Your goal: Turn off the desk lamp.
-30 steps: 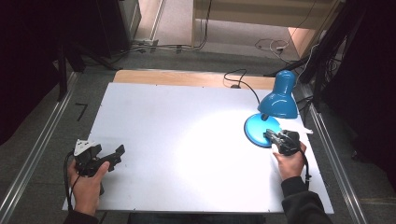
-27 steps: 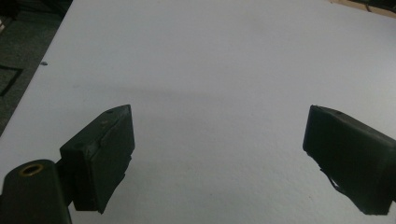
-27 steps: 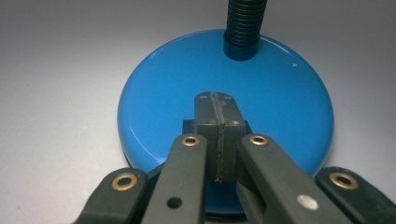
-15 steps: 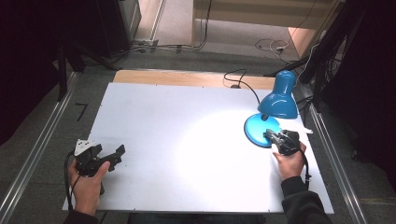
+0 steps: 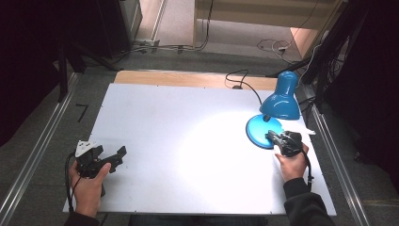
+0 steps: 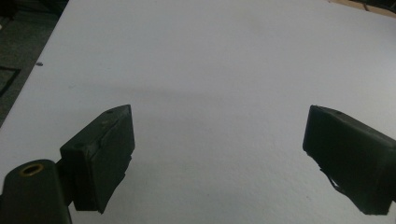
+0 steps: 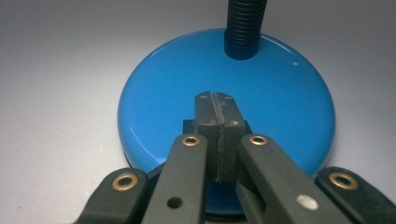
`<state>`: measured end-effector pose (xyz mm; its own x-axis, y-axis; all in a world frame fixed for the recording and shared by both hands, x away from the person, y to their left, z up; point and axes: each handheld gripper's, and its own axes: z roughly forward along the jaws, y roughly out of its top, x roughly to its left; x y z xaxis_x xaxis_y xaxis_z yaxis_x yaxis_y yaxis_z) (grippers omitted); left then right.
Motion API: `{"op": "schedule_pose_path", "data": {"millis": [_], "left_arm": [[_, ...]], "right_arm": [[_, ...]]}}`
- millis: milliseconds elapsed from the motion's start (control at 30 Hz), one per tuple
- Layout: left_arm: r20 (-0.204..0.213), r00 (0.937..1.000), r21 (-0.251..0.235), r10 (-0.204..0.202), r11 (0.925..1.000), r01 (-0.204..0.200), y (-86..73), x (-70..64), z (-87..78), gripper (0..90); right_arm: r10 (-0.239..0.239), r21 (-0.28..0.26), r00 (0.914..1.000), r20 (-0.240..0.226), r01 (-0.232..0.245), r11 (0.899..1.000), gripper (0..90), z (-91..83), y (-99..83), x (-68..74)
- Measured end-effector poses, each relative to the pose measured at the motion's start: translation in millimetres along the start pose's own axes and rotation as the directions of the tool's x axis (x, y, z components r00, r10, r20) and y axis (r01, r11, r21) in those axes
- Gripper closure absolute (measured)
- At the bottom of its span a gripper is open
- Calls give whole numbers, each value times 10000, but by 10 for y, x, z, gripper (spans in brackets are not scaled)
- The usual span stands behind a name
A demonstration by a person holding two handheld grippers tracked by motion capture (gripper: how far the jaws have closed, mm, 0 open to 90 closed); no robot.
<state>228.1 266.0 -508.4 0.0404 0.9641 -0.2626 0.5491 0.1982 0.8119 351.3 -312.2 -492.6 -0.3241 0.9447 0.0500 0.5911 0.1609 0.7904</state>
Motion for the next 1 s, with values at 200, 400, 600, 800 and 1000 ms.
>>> {"op": "schedule_pose_path", "data": {"millis": [200,400,600,800,1000], "left_arm": [[18,10000,-1,1,10000,-1,1,0,1,97],[48,10000,10,-7,10000,7,1,-1,3,98],[52,10000,12,9,10000,-9,1,-4,3,98],[52,10000,-11,-16,10000,17,2,1,-1,98],[37,10000,-9,-63,10000,63,1,15,-8,98]], "right_arm": [[20,2,10000,-52,-20,10000,884,2,0,-5],[43,-32,10000,-81,-43,10000,884,4,-2,-8],[40,-29,10000,-80,-41,10000,883,5,0,-9],[-223,-94,9997,33,224,9997,884,55,11,46],[-69,-72,10000,51,70,9999,883,61,32,35]]}}
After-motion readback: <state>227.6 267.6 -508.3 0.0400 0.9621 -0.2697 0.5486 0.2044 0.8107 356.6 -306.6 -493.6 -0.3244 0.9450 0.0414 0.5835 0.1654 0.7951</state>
